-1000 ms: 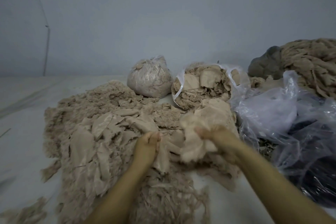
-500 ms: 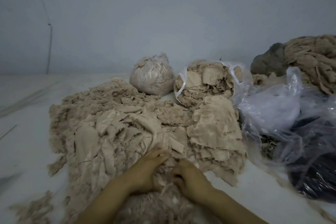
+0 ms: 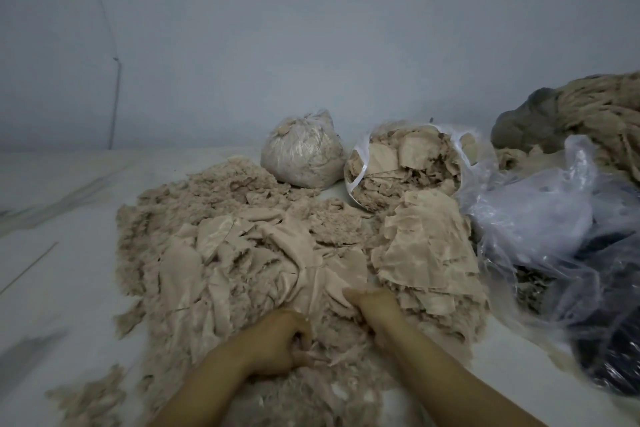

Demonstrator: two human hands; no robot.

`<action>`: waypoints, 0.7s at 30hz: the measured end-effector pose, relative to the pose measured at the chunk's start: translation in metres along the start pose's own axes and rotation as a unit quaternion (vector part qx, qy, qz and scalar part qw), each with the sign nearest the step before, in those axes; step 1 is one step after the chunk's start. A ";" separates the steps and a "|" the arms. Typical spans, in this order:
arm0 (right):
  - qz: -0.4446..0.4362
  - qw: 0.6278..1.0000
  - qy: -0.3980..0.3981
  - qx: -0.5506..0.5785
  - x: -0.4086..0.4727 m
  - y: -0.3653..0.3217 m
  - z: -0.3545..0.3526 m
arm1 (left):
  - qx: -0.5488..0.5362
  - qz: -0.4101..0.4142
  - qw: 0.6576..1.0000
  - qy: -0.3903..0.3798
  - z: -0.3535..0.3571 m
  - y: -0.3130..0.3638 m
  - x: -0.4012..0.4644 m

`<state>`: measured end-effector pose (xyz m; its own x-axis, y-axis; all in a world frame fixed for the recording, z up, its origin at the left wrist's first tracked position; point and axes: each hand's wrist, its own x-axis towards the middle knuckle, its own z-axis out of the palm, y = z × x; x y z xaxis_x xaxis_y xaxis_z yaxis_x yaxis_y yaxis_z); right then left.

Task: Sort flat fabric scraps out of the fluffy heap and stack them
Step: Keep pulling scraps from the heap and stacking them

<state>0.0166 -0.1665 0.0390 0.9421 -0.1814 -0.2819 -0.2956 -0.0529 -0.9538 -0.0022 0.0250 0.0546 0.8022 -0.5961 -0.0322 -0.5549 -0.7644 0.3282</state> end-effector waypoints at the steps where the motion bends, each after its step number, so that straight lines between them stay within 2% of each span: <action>1: -0.014 0.999 0.004 0.046 0.000 0.002 0.001 | -0.024 -0.010 1.000 0.011 -0.003 0.002 -0.002; 3: -0.128 0.991 0.025 0.011 -0.007 0.000 -0.001 | -0.076 -0.015 0.992 0.103 -0.008 0.009 0.001; 5: -0.262 0.965 -0.004 -0.031 -0.026 -0.008 -0.001 | -0.096 0.008 0.979 0.181 -0.012 0.017 0.012; 6: -0.307 0.950 -0.044 -0.029 -0.037 -0.011 0.001 | -0.099 0.019 0.977 0.186 -0.013 0.019 0.018; 8: -0.350 0.931 -0.107 -0.018 -0.056 -0.011 0.002 | -0.102 0.011 0.984 0.147 -0.013 0.020 0.028; 10: -0.360 0.926 -0.109 -0.016 -0.067 -0.007 -0.005 | -0.128 -0.039 0.980 0.146 -0.009 0.016 0.032; 12: -0.332 0.941 -0.068 0.011 -0.071 -0.003 -0.019 | -0.135 -0.086 0.969 0.186 -0.006 0.011 0.034; 14: -0.248 0.965 -0.037 0.072 -0.071 -0.001 -0.033 | -0.134 -0.100 0.957 0.237 -0.005 0.009 0.038; 16: -0.067 0.980 -0.096 0.162 -0.069 0.000 -0.036 | -0.133 -0.075 0.949 0.277 -0.006 0.017 0.039; 17: 0.017 0.971 -0.136 0.196 -0.069 -0.001 -0.034 | -0.121 -0.052 0.950 0.284 -0.006 0.023 0.038; 18: 0.064 0.961 -0.162 0.216 -0.068 -0.001 -0.033 | -0.106 -0.026 0.952 0.288 -0.005 0.029 0.037; 19: 0.082 0.953 -0.170 0.235 -0.067 -0.002 -0.030 | -0.096 0.001 0.953 0.288 -0.003 0.034 0.035; 21: 0.060 0.948 -0.128 0.285 -0.063 0.000 -0.024 | -0.097 0.027 0.956 0.276 0.000 0.035 0.032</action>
<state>-0.0461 -0.1784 0.0591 0.9359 0.0951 -0.3391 -0.3388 0.5063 -0.7930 0.0045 -0.0209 0.0650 0.7975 -0.3722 0.4749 -0.5901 -0.6452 0.4853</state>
